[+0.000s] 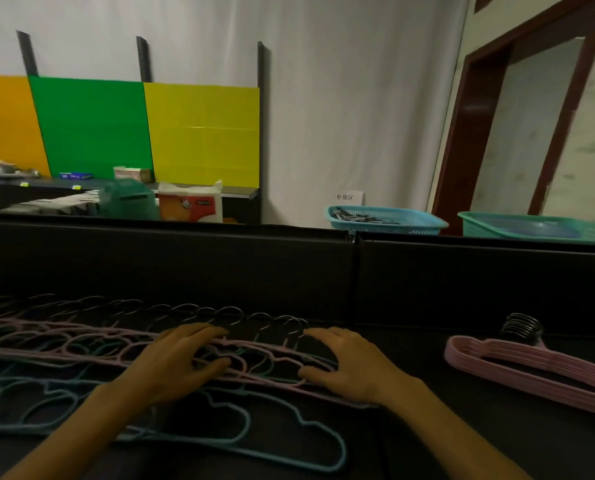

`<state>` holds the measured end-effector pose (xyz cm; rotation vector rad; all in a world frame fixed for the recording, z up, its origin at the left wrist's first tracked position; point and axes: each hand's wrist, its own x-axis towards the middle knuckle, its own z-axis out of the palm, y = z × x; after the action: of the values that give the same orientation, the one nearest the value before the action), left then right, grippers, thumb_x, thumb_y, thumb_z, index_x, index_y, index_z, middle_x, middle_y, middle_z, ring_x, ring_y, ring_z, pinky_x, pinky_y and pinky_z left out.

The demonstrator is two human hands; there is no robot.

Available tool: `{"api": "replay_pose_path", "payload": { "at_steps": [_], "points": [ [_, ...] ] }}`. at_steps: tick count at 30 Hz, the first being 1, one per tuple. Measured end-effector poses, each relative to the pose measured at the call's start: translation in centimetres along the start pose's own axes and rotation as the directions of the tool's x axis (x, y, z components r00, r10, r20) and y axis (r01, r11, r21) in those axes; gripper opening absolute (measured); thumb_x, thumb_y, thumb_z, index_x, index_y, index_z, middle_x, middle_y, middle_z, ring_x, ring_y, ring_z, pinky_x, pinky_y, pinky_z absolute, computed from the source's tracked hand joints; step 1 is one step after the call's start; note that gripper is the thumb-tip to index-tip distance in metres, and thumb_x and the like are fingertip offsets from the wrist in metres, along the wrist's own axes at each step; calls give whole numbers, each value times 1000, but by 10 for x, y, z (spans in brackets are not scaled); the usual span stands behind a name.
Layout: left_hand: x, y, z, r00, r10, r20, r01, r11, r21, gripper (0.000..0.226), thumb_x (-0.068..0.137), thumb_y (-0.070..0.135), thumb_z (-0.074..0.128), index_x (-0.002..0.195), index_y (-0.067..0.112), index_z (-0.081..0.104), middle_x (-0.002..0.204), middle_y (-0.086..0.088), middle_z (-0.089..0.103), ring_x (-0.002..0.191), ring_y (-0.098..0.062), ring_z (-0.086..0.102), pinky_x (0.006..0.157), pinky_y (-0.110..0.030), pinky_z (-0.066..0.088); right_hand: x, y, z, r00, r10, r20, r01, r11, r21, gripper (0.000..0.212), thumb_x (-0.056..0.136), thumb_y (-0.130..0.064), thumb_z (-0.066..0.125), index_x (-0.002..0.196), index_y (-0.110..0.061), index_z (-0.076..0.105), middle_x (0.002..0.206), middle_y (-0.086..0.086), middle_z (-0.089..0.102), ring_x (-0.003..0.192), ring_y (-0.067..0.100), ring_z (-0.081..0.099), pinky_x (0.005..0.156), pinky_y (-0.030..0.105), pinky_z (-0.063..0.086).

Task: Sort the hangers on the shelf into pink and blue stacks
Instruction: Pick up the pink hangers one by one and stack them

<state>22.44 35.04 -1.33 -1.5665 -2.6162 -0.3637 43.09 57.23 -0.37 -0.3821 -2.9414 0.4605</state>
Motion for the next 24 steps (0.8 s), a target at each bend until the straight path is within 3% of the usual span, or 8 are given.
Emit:
{"api": "replay_pose_path", "payload": {
  "at_steps": [2,5,9,11,16,20,24],
  "points": [
    [-6,-19,-3,1000,14,6,-14,1000,-7,78,72,83,31,138,42,36,144,14,39,126,-4,41,104,-25,37,11,-16,9,997,36,61,-39,998,49,81,77,-71,59,145,-38,31,143,-8,42,126,11,42,103,34,40],
    [-9,-46,-4,998,50,34,-49,999,-20,89,62,90,17,137,45,35,142,16,40,123,-1,41,103,-27,39,20,-35,21,993,74,97,-83,991,100,88,72,-69,65,146,-36,30,145,-9,41,127,9,43,105,31,39],
    [-8,-63,-1,991,75,110,-69,996,-60,91,59,90,18,138,46,32,145,14,36,126,-3,39,105,-28,37,25,-49,31,993,111,43,-115,987,114,78,79,-52,71,145,-35,32,142,-9,46,123,5,47,105,30,41],
    [-6,-61,-2,986,98,133,-88,993,-80,93,58,91,18,139,46,30,147,13,35,128,-4,38,106,-29,36,26,-52,28,988,149,28,-150,988,46,81,77,-54,71,145,-37,31,142,-9,41,127,9,41,106,31,38],
    [-4,-49,-3,978,131,165,-120,990,-78,79,74,77,39,143,43,24,151,10,29,133,-9,33,107,-28,29,23,-49,27,979,202,6,-202,979,9,87,72,-57,74,145,-35,32,148,-8,36,132,12,36,110,33,34],
    [-2,-53,2,973,131,188,-109,987,-121,79,75,75,48,143,45,22,152,10,27,135,-11,31,110,-31,28,21,-44,32,970,243,18,-244,960,139,83,71,-45,80,142,-30,40,140,-8,48,123,5,49,102,23,42],
    [-2,-59,2,972,137,190,-107,981,-165,92,62,83,40,144,46,20,151,10,29,133,-10,34,109,-30,32,24,-42,28,966,257,22,-257,952,163,78,66,-47,83,134,-36,46,130,-10,49,115,4,49,95,21,44]
  ]
}}
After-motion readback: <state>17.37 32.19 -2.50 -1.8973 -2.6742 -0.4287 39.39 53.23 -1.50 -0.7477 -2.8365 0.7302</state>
